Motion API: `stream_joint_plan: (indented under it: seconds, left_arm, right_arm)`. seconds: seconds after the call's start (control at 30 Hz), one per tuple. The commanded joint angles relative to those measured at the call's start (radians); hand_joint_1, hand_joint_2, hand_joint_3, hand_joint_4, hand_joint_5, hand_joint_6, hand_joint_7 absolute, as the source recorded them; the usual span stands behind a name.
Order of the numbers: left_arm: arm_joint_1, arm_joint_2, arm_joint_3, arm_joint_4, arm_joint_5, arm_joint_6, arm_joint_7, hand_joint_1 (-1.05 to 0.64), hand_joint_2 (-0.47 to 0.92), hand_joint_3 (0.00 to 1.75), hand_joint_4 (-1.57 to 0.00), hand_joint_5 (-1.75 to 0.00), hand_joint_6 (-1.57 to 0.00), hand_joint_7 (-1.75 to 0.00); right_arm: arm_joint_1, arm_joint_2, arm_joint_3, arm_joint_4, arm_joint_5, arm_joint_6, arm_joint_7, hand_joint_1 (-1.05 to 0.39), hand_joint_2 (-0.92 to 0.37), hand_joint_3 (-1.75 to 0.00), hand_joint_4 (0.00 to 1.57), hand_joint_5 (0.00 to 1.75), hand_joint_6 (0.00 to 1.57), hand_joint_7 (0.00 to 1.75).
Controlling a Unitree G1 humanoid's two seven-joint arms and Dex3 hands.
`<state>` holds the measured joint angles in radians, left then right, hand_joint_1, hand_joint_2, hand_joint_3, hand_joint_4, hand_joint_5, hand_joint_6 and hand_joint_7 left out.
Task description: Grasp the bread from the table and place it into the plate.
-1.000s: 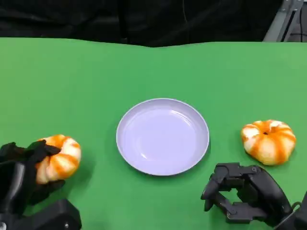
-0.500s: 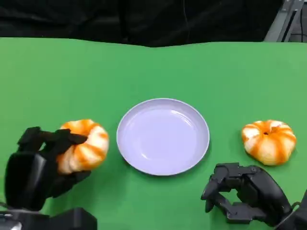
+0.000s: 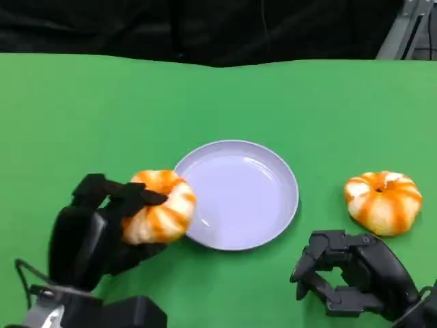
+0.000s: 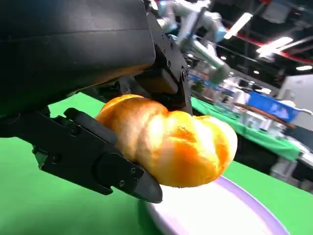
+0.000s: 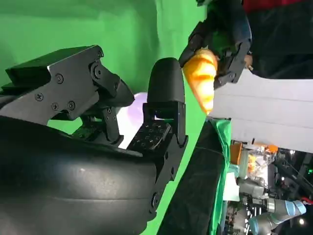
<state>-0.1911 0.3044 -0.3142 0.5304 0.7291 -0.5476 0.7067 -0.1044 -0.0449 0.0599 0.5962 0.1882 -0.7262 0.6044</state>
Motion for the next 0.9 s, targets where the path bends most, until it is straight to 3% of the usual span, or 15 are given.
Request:
stream_joint_plan:
  seconds: [0.03, 0.17, 0.27, 0.4, 0.63, 0.7, 0.9]
  left_arm:
    - [-0.047, -0.006, -0.022, 0.029, 0.014, -0.022, -0.001, -0.11, 0.88, 0.00, -0.52, -1.43, -0.68, -0.96]
    - [-0.086, -0.022, -0.038, 0.040, -0.001, -0.046, -0.044, -0.09, 0.88, 0.00, -0.50, -1.45, -0.65, -1.02]
    - [-0.111, -0.030, -0.043, 0.051, -0.009, -0.057, -0.074, -0.09, 0.89, 0.00, -0.45, -1.54, -0.51, -1.29]
    - [-0.118, -0.032, -0.042, 0.057, -0.014, -0.063, -0.088, -0.09, 0.89, 0.00, -0.44, -1.57, -0.47, -1.36]
    - [-0.244, -0.082, -0.066, 0.146, -0.027, -0.051, -0.166, -0.13, 0.89, 0.00, -0.43, -1.60, -0.50, -1.35]
    - [-0.262, -0.090, -0.067, 0.160, -0.035, -0.049, -0.182, -0.13, 0.88, 0.01, -0.44, -1.56, -0.58, -1.20]
    - [-0.322, -0.111, -0.074, 0.205, -0.048, -0.049, -0.221, -0.11, 0.87, 0.00, -0.48, -1.48, -0.64, -1.09]
  right_arm:
    - [0.000, -0.017, -0.010, 0.006, -0.002, -0.015, 0.002, 0.12, -0.67, -0.94, 0.85, 1.39, 0.88, 1.05]
    - [0.003, -0.011, -0.010, 0.007, 0.008, -0.016, 0.013, 0.11, -0.67, -0.95, 0.84, 1.38, 0.87, 1.05]
    - [0.007, -0.010, -0.009, 0.002, 0.008, -0.014, 0.015, 0.10, -0.67, -0.95, 0.84, 1.38, 0.86, 1.04]
    - [0.008, -0.009, -0.009, -0.001, 0.005, -0.014, 0.014, 0.09, -0.67, -0.95, 0.85, 1.38, 0.87, 1.03]
    - [0.015, -0.009, -0.007, -0.014, -0.001, -0.007, 0.007, 0.09, -0.67, -0.94, 0.87, 1.34, 0.88, 1.00]
    - [0.014, -0.011, -0.008, -0.011, -0.004, -0.012, 0.006, 0.09, -0.67, -0.94, 0.87, 1.34, 0.89, 0.99]
    - [0.017, -0.008, -0.005, -0.013, -0.006, -0.012, 0.005, 0.10, -0.67, -0.94, 0.87, 1.32, 0.89, 0.97]
